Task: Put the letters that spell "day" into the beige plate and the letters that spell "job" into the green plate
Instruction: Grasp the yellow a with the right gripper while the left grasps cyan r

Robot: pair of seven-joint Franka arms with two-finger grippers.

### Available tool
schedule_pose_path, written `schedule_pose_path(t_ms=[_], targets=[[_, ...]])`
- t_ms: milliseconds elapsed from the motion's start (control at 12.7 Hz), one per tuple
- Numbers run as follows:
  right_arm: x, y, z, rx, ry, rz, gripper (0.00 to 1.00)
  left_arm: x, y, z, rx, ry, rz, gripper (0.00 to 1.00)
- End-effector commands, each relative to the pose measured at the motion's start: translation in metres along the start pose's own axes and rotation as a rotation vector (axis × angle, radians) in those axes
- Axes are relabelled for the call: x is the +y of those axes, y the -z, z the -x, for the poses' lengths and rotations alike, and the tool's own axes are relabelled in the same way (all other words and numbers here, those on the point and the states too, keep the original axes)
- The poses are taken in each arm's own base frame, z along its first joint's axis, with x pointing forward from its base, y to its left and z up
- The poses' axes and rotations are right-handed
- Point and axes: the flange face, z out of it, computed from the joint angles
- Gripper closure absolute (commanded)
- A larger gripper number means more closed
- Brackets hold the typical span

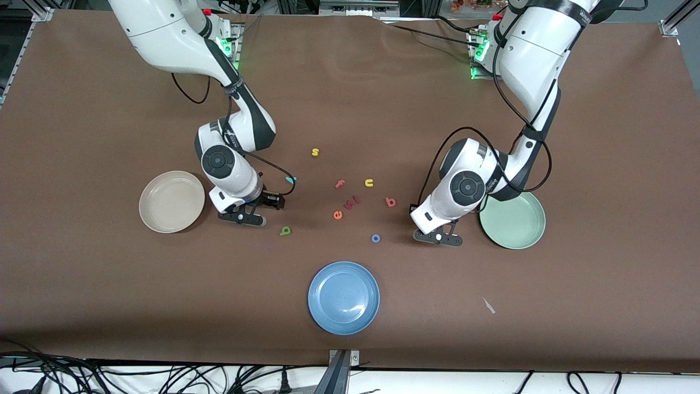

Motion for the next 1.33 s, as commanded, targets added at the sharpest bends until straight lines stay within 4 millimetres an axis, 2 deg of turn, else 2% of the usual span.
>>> schedule_pose_path(t_ms=[0, 157, 471, 549, 706, 785, 863, 942, 1020, 1177, 1256], targets=[[-0.004, -0.001, -0.001, -0.004, -0.014, -0.009, 0.39, -0.001, -0.008, -0.006, 0.008, -0.021, 0.004, 0.60], [-0.004, -0.002, -0.001, -0.010, -0.018, -0.005, 0.58, -0.001, -0.007, -0.007, 0.009, -0.021, 0.004, 0.60], [-0.010, -0.009, 0.006, -0.020, -0.048, 0.000, 0.76, -0.004, -0.013, -0.011, 0.047, -0.016, 0.013, 0.61], [-0.010, -0.008, 0.006, -0.020, -0.051, 0.000, 0.78, -0.005, -0.015, -0.014, 0.069, -0.014, 0.018, 0.61], [-0.012, -0.004, 0.003, -0.013, -0.054, -0.004, 0.87, -0.006, -0.024, -0.015, 0.081, -0.012, 0.021, 0.61], [-0.013, -0.002, 0.001, -0.008, -0.057, -0.009, 0.90, -0.007, -0.021, -0.016, 0.086, -0.012, 0.021, 0.72], [-0.016, 0.006, -0.003, -0.024, -0.058, 0.002, 0.91, -0.007, -0.017, -0.017, 0.091, -0.009, 0.021, 0.96], [-0.017, 0.023, -0.015, -0.052, -0.059, 0.020, 0.91, -0.008, -0.016, -0.017, 0.091, -0.005, 0.021, 1.00], [-0.013, 0.041, -0.025, -0.089, -0.056, 0.045, 0.91, -0.010, -0.015, -0.018, 0.093, -0.001, 0.021, 1.00], [0.017, 0.062, -0.041, -0.114, -0.015, 0.075, 0.91, -0.013, -0.013, -0.018, 0.087, 0.005, 0.020, 1.00], [0.037, 0.071, -0.048, -0.106, 0.024, 0.081, 0.91, -0.013, -0.003, -0.018, 0.092, 0.004, 0.019, 1.00]])
